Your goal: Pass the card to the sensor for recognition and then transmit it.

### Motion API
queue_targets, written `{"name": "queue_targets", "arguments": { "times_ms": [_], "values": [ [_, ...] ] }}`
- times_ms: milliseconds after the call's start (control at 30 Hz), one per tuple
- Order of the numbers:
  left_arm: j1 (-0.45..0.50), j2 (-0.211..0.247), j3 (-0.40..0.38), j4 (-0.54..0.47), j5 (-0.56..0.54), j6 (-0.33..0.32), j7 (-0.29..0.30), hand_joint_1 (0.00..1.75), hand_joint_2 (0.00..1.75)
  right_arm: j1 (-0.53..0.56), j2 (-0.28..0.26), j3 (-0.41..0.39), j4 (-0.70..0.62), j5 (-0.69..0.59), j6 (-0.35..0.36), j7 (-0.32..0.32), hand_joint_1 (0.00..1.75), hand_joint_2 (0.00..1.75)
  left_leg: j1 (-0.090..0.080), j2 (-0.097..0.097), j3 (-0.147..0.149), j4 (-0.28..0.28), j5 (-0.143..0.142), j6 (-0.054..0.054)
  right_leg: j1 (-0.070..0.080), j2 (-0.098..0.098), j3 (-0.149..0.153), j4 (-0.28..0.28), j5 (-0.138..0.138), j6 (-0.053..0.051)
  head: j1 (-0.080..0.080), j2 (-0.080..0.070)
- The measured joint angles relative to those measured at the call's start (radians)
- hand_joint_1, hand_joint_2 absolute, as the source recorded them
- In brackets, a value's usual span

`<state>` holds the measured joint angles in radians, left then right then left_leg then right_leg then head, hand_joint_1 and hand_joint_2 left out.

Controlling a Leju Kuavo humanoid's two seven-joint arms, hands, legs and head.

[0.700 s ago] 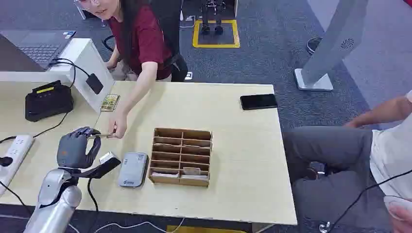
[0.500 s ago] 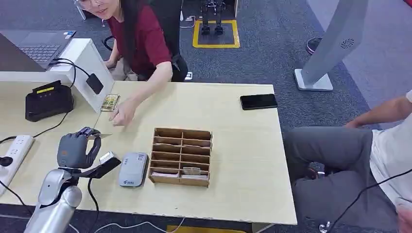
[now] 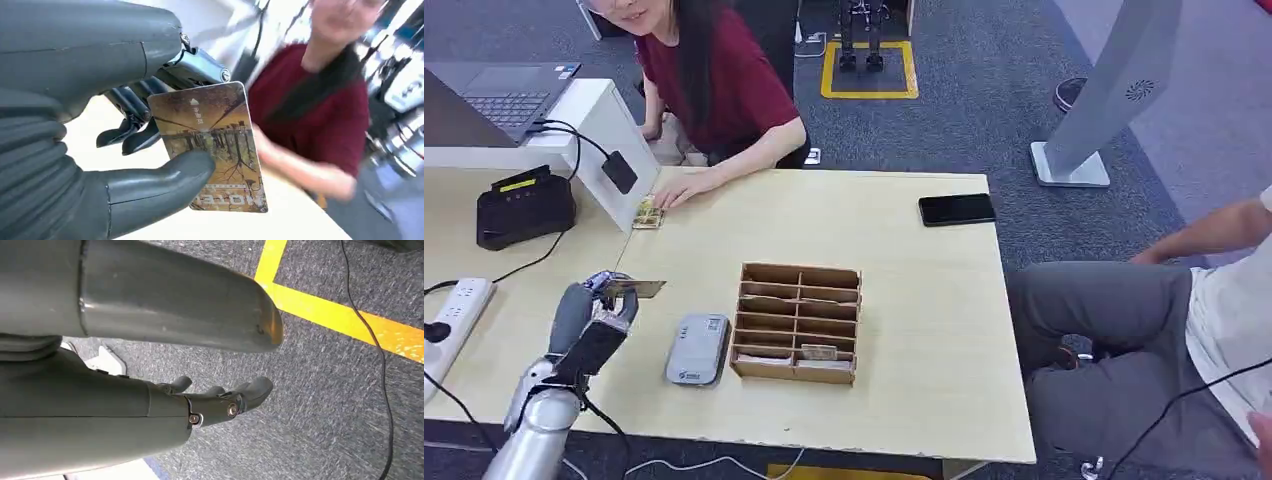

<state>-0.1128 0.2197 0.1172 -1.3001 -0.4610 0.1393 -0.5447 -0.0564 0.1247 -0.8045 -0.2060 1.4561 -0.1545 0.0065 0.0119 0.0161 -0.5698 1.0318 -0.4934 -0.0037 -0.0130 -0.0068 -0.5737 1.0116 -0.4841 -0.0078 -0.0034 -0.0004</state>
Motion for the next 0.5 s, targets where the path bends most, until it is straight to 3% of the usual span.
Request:
{"name": "queue_targets", "arguments": {
  "times_ms": [100, 167, 500],
  "values": [
    [0.016, -0.019, 0.019, -0.03, 0.123, -0.143, 0.034, 1.75, 1.75, 0.001, 0.0, 0.0, 0.0, 0.003, 0.0, 0.0, 0.0, 0.0, 0.0, 0.0, 0.0, 0.0, 0.0, 0.0, 0.0, 0.0, 0.0, 0.0, 0.0, 0.0, 0.0, 0.0],
    [0.022, -0.026, 0.023, -0.046, 0.176, -0.193, 0.058, 1.75, 1.75, 0.001, 0.0, 0.0, 0.0, 0.003, -0.001, -0.002, 0.0, 0.0, 0.0, 0.0, 0.0, 0.0, 0.0, 0.0, 0.0, 0.0, 0.0, 0.0, 0.0, 0.0, 0.0, 0.0],
    [0.05, -0.037, 0.025, -0.088, 0.199, -0.231, 0.074, 1.75, 1.75, 0.002, 0.0, -0.001, 0.0, 0.003, -0.006, -0.017, 0.0, 0.0, 0.0, 0.0, 0.0, 0.0, 0.0, 0.0, 0.0, 0.0, 0.0, 0.0, 0.0, 0.0, 0.0, 0.0]
  ]
}}
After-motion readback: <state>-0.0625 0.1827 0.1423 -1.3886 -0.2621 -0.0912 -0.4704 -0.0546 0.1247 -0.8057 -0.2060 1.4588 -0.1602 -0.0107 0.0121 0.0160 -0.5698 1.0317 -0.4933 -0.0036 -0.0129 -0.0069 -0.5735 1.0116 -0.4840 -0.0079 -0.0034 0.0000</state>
